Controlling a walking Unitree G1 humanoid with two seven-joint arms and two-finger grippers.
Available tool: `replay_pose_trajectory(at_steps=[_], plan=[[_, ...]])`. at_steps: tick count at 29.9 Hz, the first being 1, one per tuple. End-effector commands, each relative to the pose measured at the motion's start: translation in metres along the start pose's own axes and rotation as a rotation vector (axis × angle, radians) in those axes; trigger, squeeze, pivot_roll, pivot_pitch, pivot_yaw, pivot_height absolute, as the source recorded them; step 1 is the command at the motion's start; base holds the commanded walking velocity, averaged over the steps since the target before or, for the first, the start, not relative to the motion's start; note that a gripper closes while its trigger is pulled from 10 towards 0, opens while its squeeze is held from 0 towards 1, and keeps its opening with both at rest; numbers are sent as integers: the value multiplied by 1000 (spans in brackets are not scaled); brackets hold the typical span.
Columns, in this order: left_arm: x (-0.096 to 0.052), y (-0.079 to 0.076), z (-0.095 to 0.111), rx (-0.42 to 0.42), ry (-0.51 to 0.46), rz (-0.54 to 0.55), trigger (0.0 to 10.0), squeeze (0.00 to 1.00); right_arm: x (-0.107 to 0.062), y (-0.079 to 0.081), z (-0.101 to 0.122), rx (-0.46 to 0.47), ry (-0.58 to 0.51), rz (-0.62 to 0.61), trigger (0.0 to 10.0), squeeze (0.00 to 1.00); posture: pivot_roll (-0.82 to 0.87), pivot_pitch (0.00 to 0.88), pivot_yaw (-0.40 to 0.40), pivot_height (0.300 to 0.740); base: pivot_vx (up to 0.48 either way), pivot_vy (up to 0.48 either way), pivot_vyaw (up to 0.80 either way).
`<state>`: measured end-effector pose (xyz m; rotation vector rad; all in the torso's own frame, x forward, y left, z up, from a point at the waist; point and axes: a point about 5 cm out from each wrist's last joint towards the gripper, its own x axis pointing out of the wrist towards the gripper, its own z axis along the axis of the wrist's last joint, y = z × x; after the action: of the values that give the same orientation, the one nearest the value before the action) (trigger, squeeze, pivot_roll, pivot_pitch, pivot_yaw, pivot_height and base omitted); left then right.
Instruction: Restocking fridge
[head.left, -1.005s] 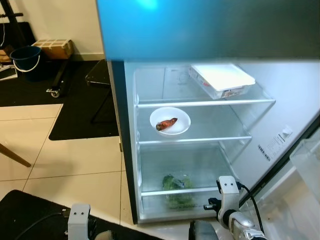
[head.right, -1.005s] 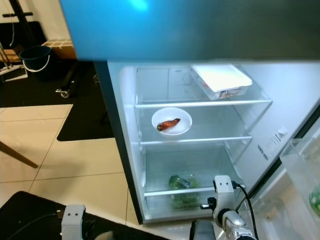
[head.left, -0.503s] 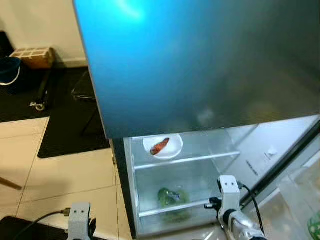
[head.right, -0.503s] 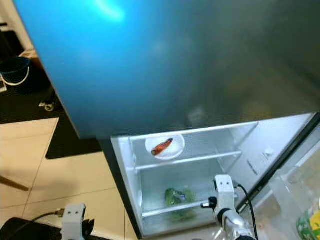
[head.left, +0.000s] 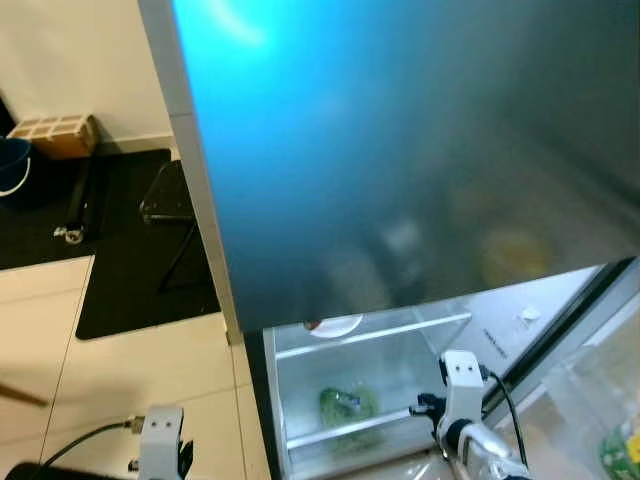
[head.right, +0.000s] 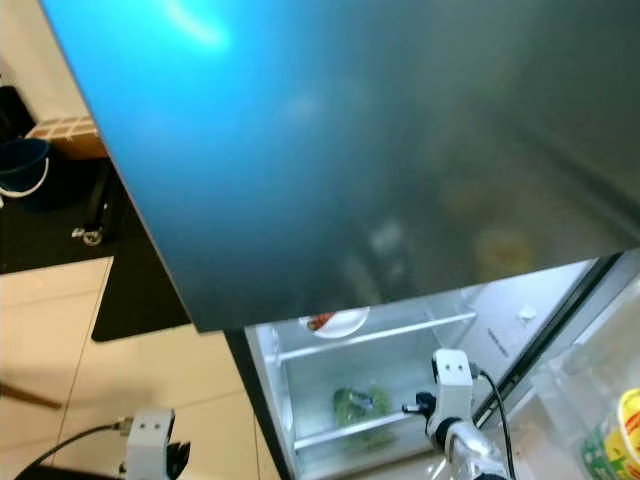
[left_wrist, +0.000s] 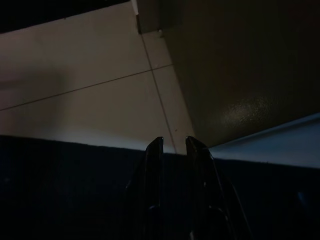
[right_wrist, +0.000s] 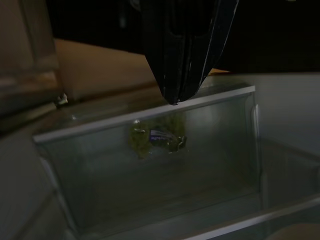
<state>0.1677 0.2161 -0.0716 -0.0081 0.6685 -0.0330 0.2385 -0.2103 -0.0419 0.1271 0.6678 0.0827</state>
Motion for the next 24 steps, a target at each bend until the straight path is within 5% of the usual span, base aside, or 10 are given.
replay_pose_trajectory(at_steps=[1,13,24], plan=[[-2,0,-8,12,46,-1,10000,0,-2,-1,-7,18,20,-14,10000,0,-14,0,-9,716,0,0,0],[-10,0,-28,4,163,17,10000,0,-6,-4,-19,25,67,-35,10000,0,-13,0,-13,740,0,0,0],[-22,-2,-52,-58,293,66,10000,0,-18,-9,-52,-1,208,-91,10000,0,-18,0,-22,740,0,0,0]])
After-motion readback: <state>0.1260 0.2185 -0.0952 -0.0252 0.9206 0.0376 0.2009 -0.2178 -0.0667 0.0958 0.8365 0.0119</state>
